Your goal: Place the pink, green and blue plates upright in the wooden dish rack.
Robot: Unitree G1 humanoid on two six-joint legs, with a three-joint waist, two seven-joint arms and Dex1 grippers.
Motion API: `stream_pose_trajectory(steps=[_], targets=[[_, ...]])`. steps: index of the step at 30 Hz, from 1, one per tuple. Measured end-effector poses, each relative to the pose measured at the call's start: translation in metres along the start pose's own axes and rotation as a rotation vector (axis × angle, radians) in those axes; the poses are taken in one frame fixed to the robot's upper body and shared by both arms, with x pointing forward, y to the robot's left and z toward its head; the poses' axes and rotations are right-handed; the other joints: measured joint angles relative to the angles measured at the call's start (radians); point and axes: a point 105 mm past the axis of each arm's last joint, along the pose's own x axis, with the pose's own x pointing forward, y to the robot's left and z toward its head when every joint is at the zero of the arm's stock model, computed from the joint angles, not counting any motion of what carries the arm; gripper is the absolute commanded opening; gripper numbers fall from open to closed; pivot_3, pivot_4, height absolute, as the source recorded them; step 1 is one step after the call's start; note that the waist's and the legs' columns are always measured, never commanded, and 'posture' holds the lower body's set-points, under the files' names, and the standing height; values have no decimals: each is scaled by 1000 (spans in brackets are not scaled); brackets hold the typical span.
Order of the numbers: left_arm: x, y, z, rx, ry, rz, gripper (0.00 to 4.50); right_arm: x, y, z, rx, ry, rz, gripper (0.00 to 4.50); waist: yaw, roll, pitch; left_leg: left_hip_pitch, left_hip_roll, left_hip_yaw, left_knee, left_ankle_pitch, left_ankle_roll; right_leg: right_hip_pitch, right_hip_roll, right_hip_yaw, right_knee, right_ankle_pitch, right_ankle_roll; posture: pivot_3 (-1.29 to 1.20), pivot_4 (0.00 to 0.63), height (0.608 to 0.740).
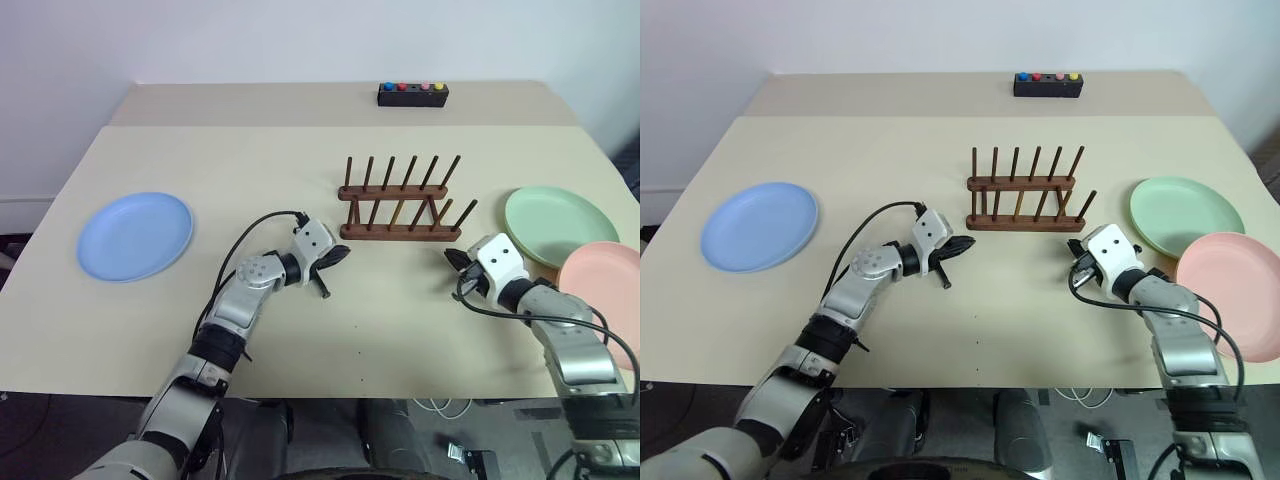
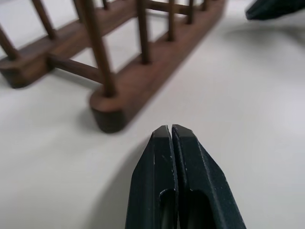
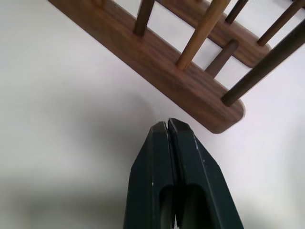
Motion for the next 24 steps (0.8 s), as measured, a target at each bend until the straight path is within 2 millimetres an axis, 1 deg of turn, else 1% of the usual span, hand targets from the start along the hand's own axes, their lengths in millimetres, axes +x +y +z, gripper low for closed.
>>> stream_pose_trajectory(steps=[3,6,10,11,15,17,18,22,24], targets=[[-16,-13,-4,-31,4,-66,0,-27,-8,4,46,14,20,826,1,0,0,0,0,0,0,0,0,0,0,0,0,0,0,0,150,734],[-28,-25,-6,-62,8,-140,0,-52,-26,10,67,44,-14,2292,1,0,0,0,0,0,1,0,0,1,0,0,0,0,-1,0,150,734],[-28,-32,0,-58,-1,-188,0,-72,-44,17,72,61,-99,4309,4,0,0,0,0,0,2,0,0,1,0,0,-1,-2,-4,0,150,734],[-27,-35,1,-56,-3,-204,0,-75,-47,16,77,72,-118,4447,4,0,0,0,0,0,2,0,0,1,0,0,-1,-2,-4,0,150,734],[-24,-45,2,-60,-7,-264,0,-99,-56,1,135,179,-224,4447,7,0,0,-1,0,0,1,0,0,0,0,0,-1,-2,-2,0,150,734],[-21,-50,4,-63,-18,-286,0,-108,-55,-4,151,221,-252,4447,7,0,0,-1,0,0,1,0,0,0,0,0,-1,-2,-3,0,150,734],[-19,-53,5,-62,-23,-305,0,-112,-51,-6,152,249,-254,4447,6,0,0,-1,0,0,1,0,0,0,0,0,-1,-2,-3,0,150,734],[-13,-65,14,-62,-61,-391,0,-123,-23,-19,202,345,-234,4447,5,0,0,-1,0,0,1,0,0,0,0,0,-1,-2,-4,0,150,734],[-13,-66,16,-54,-69,-412,0,-127,-17,-25,233,380,-241,4447,3,0,0,-1,0,1,2,0,0,0,0,0,-1,-3,-4,0,150,734]])
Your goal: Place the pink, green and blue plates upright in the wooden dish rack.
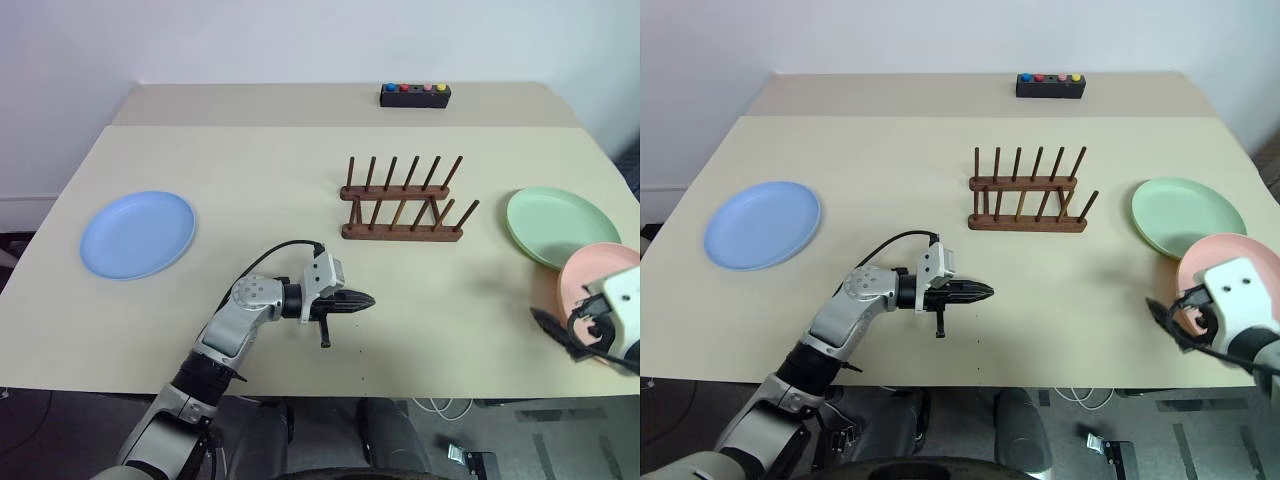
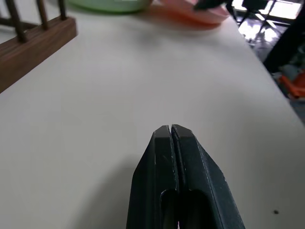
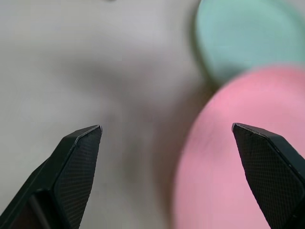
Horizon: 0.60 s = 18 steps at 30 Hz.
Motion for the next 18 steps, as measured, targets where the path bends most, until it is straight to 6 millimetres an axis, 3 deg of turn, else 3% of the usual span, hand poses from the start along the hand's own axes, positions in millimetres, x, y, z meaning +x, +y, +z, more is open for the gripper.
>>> stream_pose_trajectory(steps=[6,7,10,16,18], targets=[[2,5,1,10,-2,-9,0,1,1,-4,30,32,-33,4447,2,0,0,0,0,0,0,0,0,0,0,0,-1,0,0,0,150,734],[3,6,1,11,-1,-8,0,2,0,-4,34,32,-39,4220,2,0,0,0,0,0,0,0,0,0,0,0,-1,0,0,0,150,734],[3,6,0,17,1,-4,0,6,-3,-9,45,56,-62,3144,3,0,0,0,0,0,0,0,0,0,0,0,-1,0,0,0,150,734],[1,8,-2,20,5,18,0,11,-3,-16,43,92,-67,36,3,0,0,0,0,0,0,0,0,0,0,0,-1,0,0,0,150,734],[1,7,-3,16,6,21,0,12,-3,-16,37,95,-70,36,2,0,0,0,0,0,0,0,0,0,0,0,0,0,0,0,150,734]])
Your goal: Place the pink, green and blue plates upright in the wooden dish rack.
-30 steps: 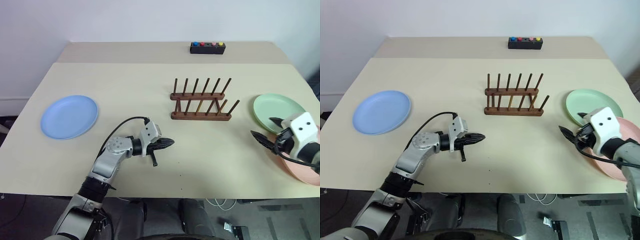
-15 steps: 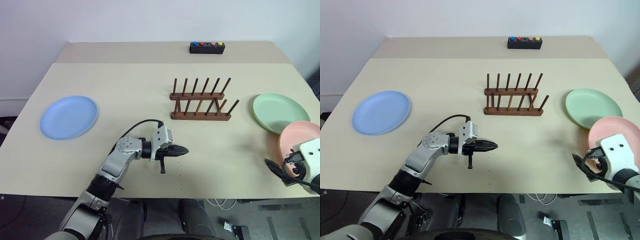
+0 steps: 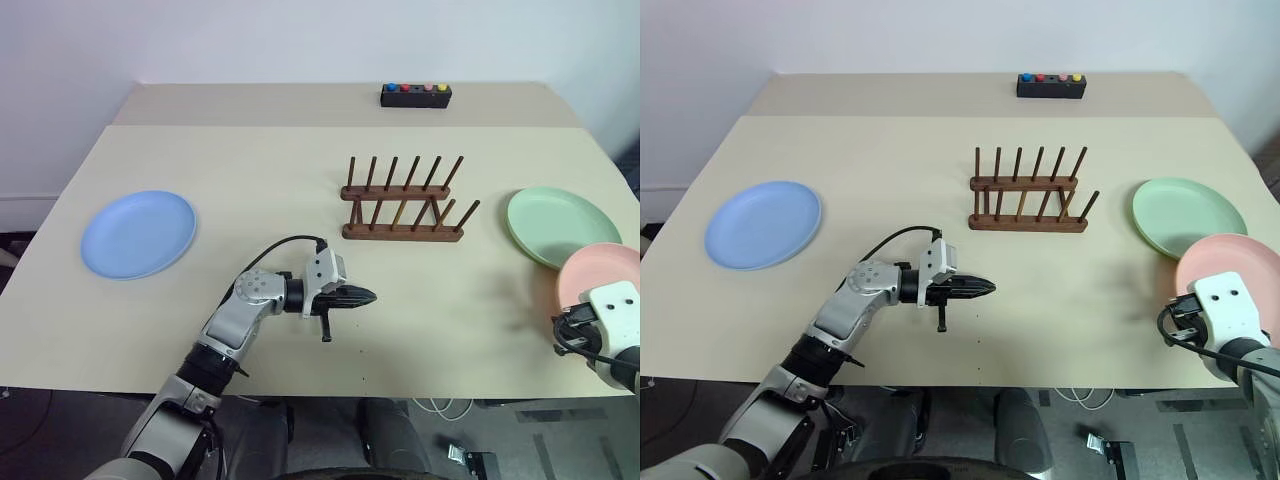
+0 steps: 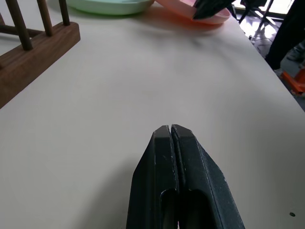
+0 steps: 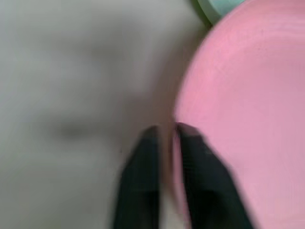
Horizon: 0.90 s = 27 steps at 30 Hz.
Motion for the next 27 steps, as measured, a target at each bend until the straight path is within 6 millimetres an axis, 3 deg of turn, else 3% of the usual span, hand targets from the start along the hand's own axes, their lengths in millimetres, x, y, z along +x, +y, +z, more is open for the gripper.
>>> stream_pose_trajectory(steps=[10,14,18,23,27], targets=[[6,-1,2,-6,-28,-4,0,-3,-1,4,-49,19,-10,36,1,0,0,0,0,0,0,0,0,0,0,0,0,0,0,0,150,734],[14,0,7,2,-70,-9,0,-11,-1,15,-109,-21,-15,36,2,0,0,0,0,0,0,0,0,0,0,0,0,0,0,0,150,734],[22,4,18,27,-110,-9,0,-23,-4,45,-210,-140,-25,36,0,0,0,0,0,0,0,0,0,0,0,0,0,0,1,0,150,734],[25,6,15,18,-117,-1,0,-38,-10,90,-301,-337,-55,36,0,-1,0,0,0,0,0,0,0,0,0,0,0,0,1,0,150,734],[25,8,16,24,-113,9,0,-49,3,152,-376,-633,-17,36,-4,-1,1,0,0,0,0,0,0,0,0,0,0,0,1,0,150,734]])
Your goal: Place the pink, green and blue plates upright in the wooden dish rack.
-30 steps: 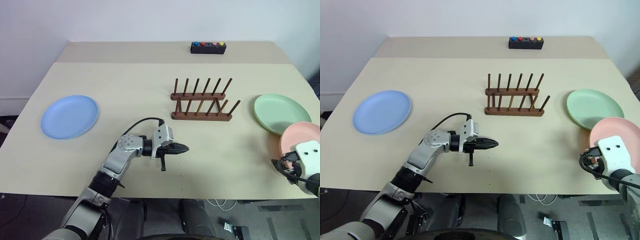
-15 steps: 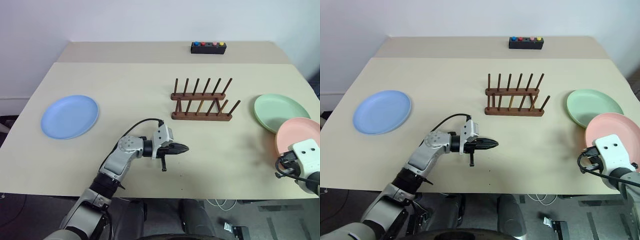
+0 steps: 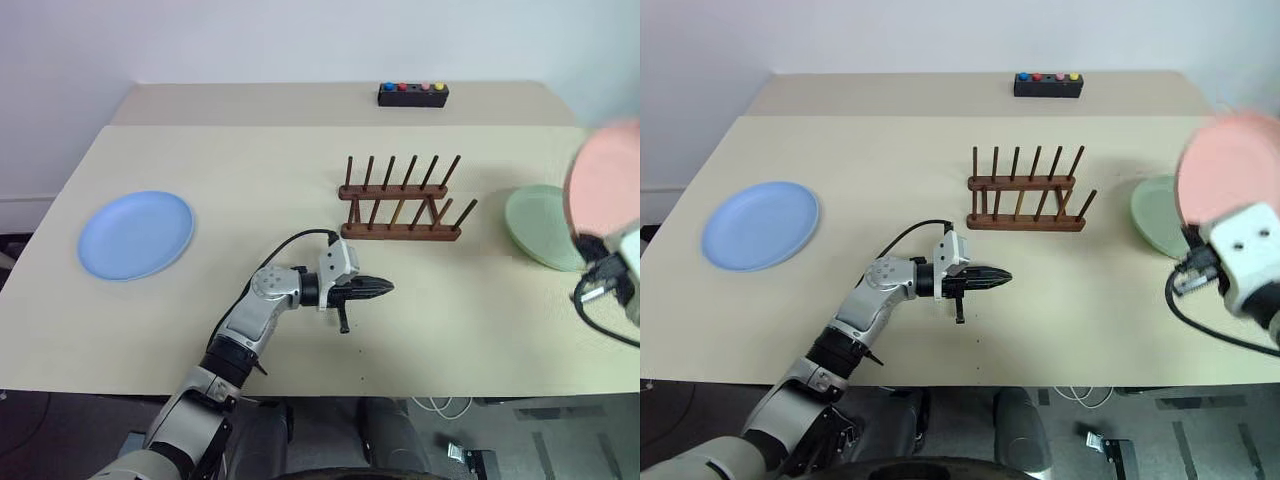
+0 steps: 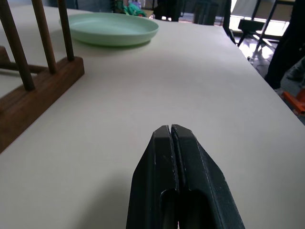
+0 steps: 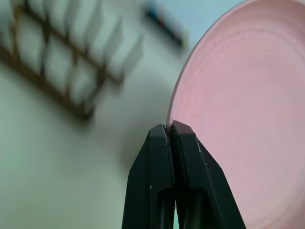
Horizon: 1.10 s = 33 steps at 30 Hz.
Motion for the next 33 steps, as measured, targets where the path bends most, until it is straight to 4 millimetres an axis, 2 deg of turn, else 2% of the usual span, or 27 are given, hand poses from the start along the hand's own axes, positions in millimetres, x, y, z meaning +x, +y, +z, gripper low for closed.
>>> stream_pose_trajectory(steps=[3,7,9,12,15,19,25,30,33], targets=[[-5,3,-1,11,16,23,0,17,4,15,17,-107,47,36,5,-2,1,-1,0,-1,0,0,0,0,0,-1,-1,1,2,0,150,734],[-23,10,1,18,15,110,0,46,23,25,184,-210,239,36,-2,-2,1,-1,0,0,-1,0,0,-1,0,0,0,2,3,0,150,734],[-28,10,4,29,16,139,0,54,29,34,278,-277,315,36,0,-1,1,-1,0,-1,-1,0,1,-1,0,0,1,2,3,0,150,734],[-39,13,4,28,28,202,0,55,33,52,386,-393,438,36,5,-1,1,-1,0,-1,-1,0,1,-1,0,0,0,2,3,0,150,734],[-52,15,2,18,40,261,0,56,29,57,424,-437,464,36,5,-1,1,-1,0,-1,-1,0,1,-1,-1,0,0,2,3,0,150,734],[-58,15,7,9,25,294,0,53,26,64,467,-505,514,36,4,-1,1,-1,0,-1,-1,0,1,-1,0,0,0,2,3,0,150,734],[-59,15,13,4,24,285,0,54,25,60,582,-545,561,36,-1,-1,1,-1,0,-1,-1,0,1,-1,0,0,1,2,3,0,150,734],[-62,17,15,-1,27,290,0,63,21,38,716,-524,557,36,1,0,1,-1,0,0,-1,0,1,-1,0,0,1,2,3,0,150,734],[-64,16,15,-3,27,290,0,62,22,39,743,-541,575,36,0,0,2,-1,0,0,-1,0,1,-2,0,0,1,2,3,0,150,734]])
